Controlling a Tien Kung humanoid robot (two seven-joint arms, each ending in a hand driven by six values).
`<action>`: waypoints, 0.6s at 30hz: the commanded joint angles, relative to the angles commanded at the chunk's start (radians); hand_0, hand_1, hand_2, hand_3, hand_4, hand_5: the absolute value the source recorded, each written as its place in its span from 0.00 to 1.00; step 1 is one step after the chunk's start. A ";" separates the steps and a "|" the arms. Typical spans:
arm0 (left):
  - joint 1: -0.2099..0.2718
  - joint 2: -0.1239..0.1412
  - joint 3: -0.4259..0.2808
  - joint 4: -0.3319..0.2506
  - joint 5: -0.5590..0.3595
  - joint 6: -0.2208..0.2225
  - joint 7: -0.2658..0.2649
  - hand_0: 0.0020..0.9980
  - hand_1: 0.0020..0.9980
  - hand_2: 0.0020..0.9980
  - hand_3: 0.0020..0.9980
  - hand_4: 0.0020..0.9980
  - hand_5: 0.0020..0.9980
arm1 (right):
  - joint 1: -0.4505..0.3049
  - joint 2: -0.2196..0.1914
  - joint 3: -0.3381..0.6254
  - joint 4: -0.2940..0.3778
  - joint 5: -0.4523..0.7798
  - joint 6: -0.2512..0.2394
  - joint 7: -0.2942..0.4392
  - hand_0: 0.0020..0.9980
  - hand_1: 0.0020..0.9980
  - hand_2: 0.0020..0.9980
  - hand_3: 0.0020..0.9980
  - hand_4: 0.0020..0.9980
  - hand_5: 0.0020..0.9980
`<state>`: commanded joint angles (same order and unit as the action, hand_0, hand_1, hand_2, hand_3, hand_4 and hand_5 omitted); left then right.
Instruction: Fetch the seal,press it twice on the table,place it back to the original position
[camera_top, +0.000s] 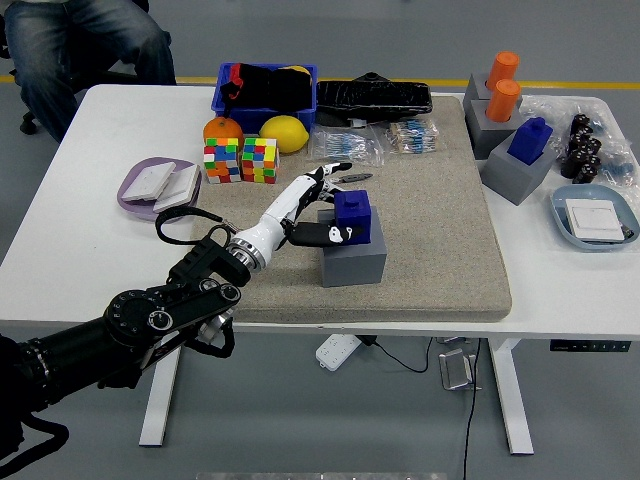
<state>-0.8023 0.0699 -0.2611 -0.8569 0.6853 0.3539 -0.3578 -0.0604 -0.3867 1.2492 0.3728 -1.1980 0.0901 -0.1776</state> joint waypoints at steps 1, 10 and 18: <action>0.000 -0.001 0.000 0.000 0.001 0.004 -0.003 0.83 0.54 0.50 0.91 0.72 0.00 | 0.000 0.000 0.000 0.000 0.000 0.000 0.000 0.92 0.75 0.74 0.71 0.79 0.36; -0.001 -0.002 -0.008 -0.005 0.004 0.013 -0.011 0.82 0.53 0.47 0.90 0.68 0.00 | -0.001 0.000 0.002 0.000 -0.001 0.000 0.001 0.92 0.75 0.74 0.71 0.79 0.36; -0.003 0.004 -0.032 -0.025 0.018 0.009 -0.006 0.82 0.53 0.47 0.90 0.67 0.00 | -0.002 0.002 0.001 0.000 0.000 0.000 0.002 0.92 0.75 0.74 0.71 0.79 0.35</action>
<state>-0.8054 0.0737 -0.2935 -0.8816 0.7037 0.3628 -0.3643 -0.0621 -0.3850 1.2506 0.3730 -1.1983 0.0897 -0.1761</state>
